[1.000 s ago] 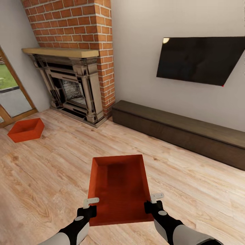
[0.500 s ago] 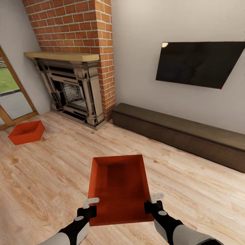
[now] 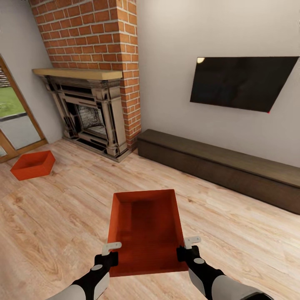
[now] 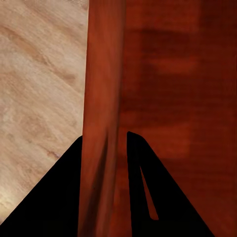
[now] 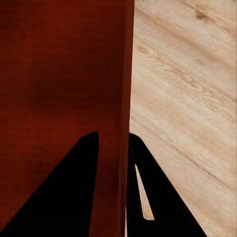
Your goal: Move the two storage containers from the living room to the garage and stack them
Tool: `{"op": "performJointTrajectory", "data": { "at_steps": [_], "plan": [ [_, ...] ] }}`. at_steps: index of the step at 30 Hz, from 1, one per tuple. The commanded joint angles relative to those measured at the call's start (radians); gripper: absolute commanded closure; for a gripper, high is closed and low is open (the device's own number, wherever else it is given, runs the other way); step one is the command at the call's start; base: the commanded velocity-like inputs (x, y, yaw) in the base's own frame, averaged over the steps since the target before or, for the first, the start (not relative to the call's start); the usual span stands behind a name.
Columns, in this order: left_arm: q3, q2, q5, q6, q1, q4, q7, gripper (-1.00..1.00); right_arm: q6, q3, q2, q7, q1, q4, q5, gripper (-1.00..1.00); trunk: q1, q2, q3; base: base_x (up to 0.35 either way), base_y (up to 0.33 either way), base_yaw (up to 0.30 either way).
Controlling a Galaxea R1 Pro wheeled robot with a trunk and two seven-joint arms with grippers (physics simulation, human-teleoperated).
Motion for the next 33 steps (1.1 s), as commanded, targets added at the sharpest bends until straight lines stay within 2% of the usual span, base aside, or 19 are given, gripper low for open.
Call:
{"op": "performJointTrajectory", "data": {
  "at_steps": [1,33],
  "plan": [
    [0.042,0.000,0.015,-0.005,0.000,0.004,0.029,1.00,-0.002,-0.057,0.001,-0.002,-0.001,-0.082,-0.001,1.00,0.000,-0.001,0.000,0.000,0.000,0.000],
    [0.042,0.000,0.015,-0.005,0.000,0.004,0.029,1.00,-0.002,-0.057,0.001,-0.003,-0.001,-0.082,0.000,1.00,0.000,-0.001,0.053,0.000,0.000,0.000]
  ]
}}
